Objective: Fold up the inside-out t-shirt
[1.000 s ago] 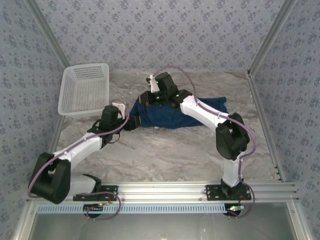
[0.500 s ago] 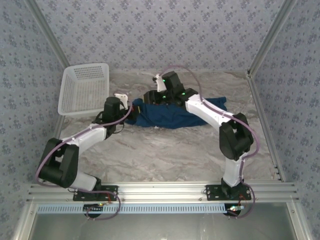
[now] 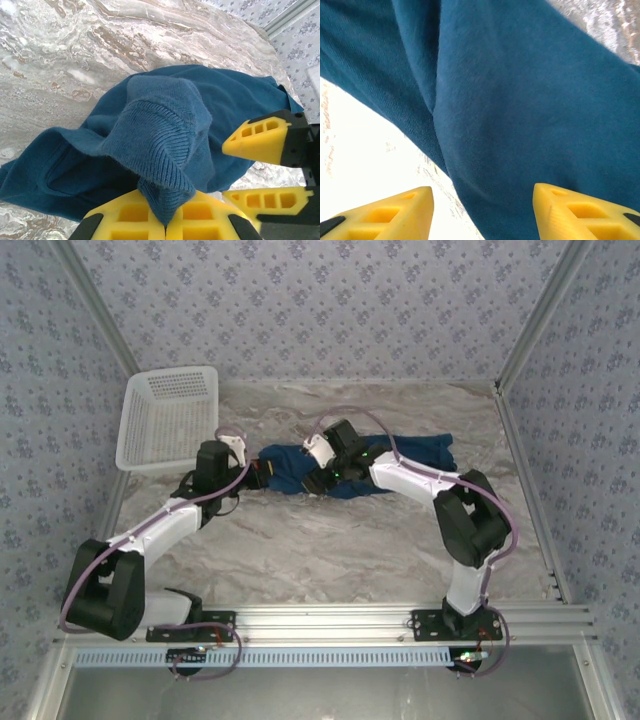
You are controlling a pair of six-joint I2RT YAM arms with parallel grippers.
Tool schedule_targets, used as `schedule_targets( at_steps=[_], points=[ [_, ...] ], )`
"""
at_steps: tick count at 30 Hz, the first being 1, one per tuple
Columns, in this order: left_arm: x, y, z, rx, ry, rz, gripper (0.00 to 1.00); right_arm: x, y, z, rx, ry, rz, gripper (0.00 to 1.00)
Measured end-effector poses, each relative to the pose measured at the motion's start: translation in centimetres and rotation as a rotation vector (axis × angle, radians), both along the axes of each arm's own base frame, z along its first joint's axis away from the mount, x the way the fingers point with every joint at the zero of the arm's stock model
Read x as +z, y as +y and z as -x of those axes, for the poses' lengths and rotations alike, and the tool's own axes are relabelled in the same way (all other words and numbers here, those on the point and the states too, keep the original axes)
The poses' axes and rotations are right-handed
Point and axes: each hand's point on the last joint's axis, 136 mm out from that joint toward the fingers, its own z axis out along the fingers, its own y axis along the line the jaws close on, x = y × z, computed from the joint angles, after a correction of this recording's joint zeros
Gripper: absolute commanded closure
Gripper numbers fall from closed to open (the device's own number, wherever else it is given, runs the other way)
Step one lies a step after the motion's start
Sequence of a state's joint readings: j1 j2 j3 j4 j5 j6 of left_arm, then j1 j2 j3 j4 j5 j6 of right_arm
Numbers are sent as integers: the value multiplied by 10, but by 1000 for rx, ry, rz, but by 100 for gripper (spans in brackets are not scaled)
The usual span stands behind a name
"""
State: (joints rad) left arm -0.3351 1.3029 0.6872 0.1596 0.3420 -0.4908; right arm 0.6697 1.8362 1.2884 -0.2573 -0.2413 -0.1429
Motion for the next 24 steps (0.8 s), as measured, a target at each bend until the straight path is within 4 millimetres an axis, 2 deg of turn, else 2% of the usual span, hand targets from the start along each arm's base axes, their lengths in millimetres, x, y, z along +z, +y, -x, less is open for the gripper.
schedule_targets(
  at_steps=[3, 4, 7, 8, 12, 15, 18, 21, 24],
  points=[
    [-2, 0, 1, -3, 10, -2, 100, -17, 2, 5, 26, 18, 29, 49],
    [-2, 0, 1, -2, 10, -2, 100, -22, 2, 7, 30, 26, 38, 53],
    [-3, 1, 2, -1, 14, -4, 100, -32, -1, 10, 34, 40, 56, 81],
    [-3, 1, 2, -1, 16, -5, 100, -33, -2, 9, 31, 39, 60, 88],
    [-8, 2, 5, -2, 40, -15, 100, -30, -11, 1, -1, 47, 47, 98],
    [-11, 5, 13, -3, 70, -25, 100, -12, -29, -4, -41, 56, 11, 100],
    [-3, 6, 25, -11, 71, -12, 100, 24, -53, 4, -83, 54, -59, 100],
    [8, 9, 44, -18, 73, 21, 100, 56, -71, 31, -93, 78, -125, 100],
    [24, 13, 65, -22, 73, 57, 100, 79, -75, 61, -64, 129, -185, 100]
  ],
)
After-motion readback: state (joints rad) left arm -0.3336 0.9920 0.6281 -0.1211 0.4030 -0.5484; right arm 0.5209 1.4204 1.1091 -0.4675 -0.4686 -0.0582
